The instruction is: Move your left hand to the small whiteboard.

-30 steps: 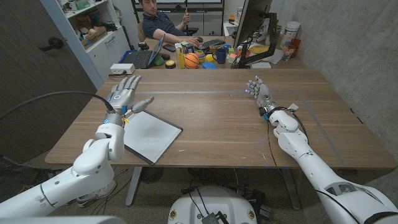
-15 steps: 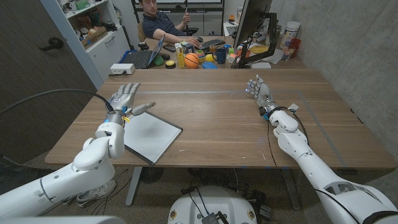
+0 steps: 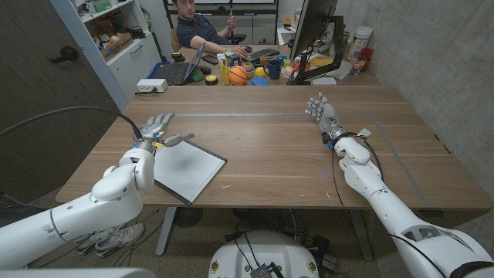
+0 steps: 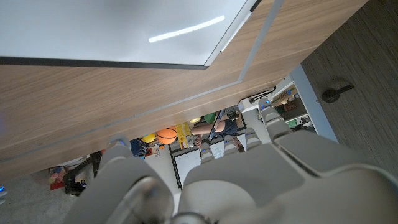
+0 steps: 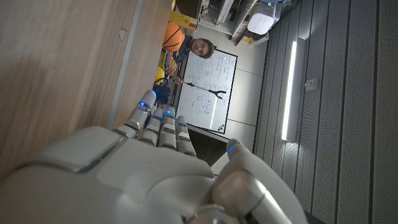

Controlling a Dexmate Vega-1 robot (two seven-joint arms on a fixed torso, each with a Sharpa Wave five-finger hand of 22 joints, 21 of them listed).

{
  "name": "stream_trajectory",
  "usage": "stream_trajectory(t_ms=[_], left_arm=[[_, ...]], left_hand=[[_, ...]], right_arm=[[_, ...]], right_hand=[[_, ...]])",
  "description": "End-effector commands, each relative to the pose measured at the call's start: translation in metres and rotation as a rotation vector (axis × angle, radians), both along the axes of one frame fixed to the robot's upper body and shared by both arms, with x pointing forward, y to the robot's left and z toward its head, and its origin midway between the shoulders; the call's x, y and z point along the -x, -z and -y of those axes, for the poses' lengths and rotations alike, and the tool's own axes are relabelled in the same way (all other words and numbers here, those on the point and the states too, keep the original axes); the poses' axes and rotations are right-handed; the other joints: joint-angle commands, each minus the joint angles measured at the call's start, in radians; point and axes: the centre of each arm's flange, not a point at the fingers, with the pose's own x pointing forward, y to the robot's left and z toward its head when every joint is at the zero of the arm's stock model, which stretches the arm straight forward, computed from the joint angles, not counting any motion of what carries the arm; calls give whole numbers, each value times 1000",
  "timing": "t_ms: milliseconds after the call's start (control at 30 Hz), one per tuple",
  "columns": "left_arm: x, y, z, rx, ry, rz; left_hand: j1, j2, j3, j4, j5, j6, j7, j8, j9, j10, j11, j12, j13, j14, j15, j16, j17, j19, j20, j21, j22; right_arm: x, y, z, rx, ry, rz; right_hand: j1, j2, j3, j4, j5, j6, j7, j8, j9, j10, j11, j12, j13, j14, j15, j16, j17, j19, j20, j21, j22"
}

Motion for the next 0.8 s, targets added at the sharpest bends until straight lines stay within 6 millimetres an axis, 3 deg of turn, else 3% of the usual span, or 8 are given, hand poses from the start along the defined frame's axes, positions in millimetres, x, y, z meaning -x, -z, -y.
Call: stream_trajectory(t_ms=[33,167,333,500,700,767,800], left_arm=[[-12,-3,-4,39,-5,-202],[-15,-5,-3,35,-2,-230],[-16,-5,-3,41,5,-252],[-14,-6,-3,33,8,-243],[-12,-8,-2,34,1,-255],[-12,-8,-2,32,1,-261],[-12,-9,-1,31,-1,-265]], left_hand=[[-2,2,-14,0,0,-254,-1,1,3,-239,7,-2,2,-60,11,-2,6,10,2,6,4],[10,16,-30,0,8,-287,-2,3,5,-182,13,21,3,-7,-5,16,5,30,0,10,5],[30,35,-32,-2,26,-273,-2,20,10,-133,-2,31,4,37,-18,26,5,61,0,17,6],[86,61,-27,-11,76,-194,-1,57,21,-15,-24,50,5,120,-44,41,5,136,-1,24,5],[119,66,-27,-15,97,-118,-1,83,25,63,-39,55,4,157,-60,40,4,186,0,23,3],[131,65,-29,-16,104,-83,-1,94,25,80,-67,51,4,168,-71,38,4,202,0,21,3],[146,62,-33,-15,113,-40,-2,104,24,90,-130,40,3,174,-81,29,4,220,1,15,2]], right_arm=[[0,-1,0,3,10,12],[0,-1,0,-1,12,11],[1,0,1,-8,22,13],[1,0,1,-10,23,14],[0,1,0,-15,25,17],[0,1,0,-16,27,18],[0,1,1,-16,28,19]], right_hand=[[-7,-2,-9,1,3,-6,-1,1,4,11,-1,-4,2,8,4,-3,5,5,1,-4,2],[-10,-4,-12,1,3,-6,-1,1,4,11,-2,-5,2,9,4,-4,5,6,0,-6,2],[-15,-7,-18,3,3,-13,0,-2,4,6,-2,-7,2,6,3,-6,5,5,0,-9,2],[-19,-8,-21,4,3,-18,1,-3,4,2,-4,-9,2,3,2,-9,5,4,-1,-13,2],[-23,-9,-26,5,4,-24,1,-4,4,-2,-4,-11,2,0,3,-12,5,2,-1,-18,2],[-24,-9,-27,5,5,-26,1,-5,4,-3,-5,-11,2,1,3,-12,5,1,-1,-19,2],[-25,-9,-27,5,5,-27,1,-5,4,-3,-6,-11,2,-1,2,-13,5,1,-2,-20,2]])
